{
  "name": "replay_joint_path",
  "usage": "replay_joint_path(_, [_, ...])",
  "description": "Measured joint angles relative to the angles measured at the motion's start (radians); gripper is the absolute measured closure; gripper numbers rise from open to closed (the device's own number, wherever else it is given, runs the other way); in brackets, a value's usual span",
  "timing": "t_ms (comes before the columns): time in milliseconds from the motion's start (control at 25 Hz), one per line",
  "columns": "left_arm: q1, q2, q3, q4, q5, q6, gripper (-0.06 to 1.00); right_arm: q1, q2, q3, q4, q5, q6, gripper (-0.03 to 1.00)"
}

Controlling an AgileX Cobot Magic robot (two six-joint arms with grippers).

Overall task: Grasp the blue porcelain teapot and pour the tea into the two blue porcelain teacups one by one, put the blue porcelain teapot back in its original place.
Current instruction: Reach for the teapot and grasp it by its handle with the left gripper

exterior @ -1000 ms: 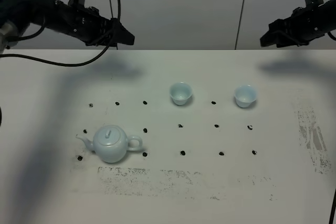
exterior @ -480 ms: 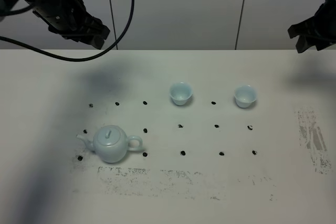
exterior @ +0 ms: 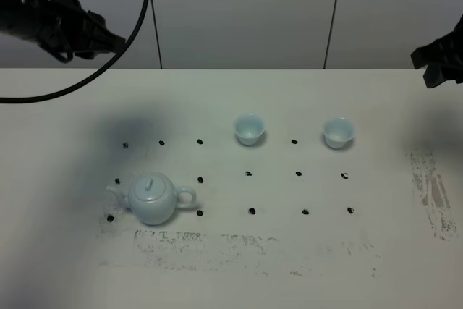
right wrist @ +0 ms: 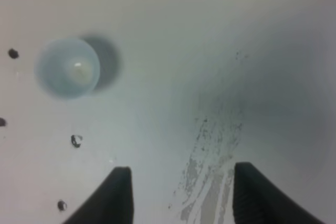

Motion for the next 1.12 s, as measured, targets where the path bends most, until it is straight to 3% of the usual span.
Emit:
replay_joint_path(240, [0.0,-0.131,0.184,0.006,-0.17,0.002,0.52,0.0,-0.231,0.271,-0.01,-0.129,0.009,0.55])
replay_joint_path(520, [0.0,-0.148,0.209,0.006,-0.214,0.002,0.52,0.0,-0.528,0.51,-0.012,-0.208,0.035,0.55])
replay_joint_path(720, [0.0,-0.148,0.209,0.006,-0.245,0.002,0.52,0.0,-0.72,0.639,-0.013,-0.207,0.055,0.55])
replay_joint_path(1000, [0.0,-0.148,0.209,0.006,-0.239,0.026,0.32,0.0,-0.998,0.788,-0.013,-0.172,0.062,0.55])
replay_joint_path(1120, [0.0,-0.148,0.209,0.006,-0.237,0.029,0.29,0.0,-1.113,0.835,-0.013,-0.122,0.062,0.55])
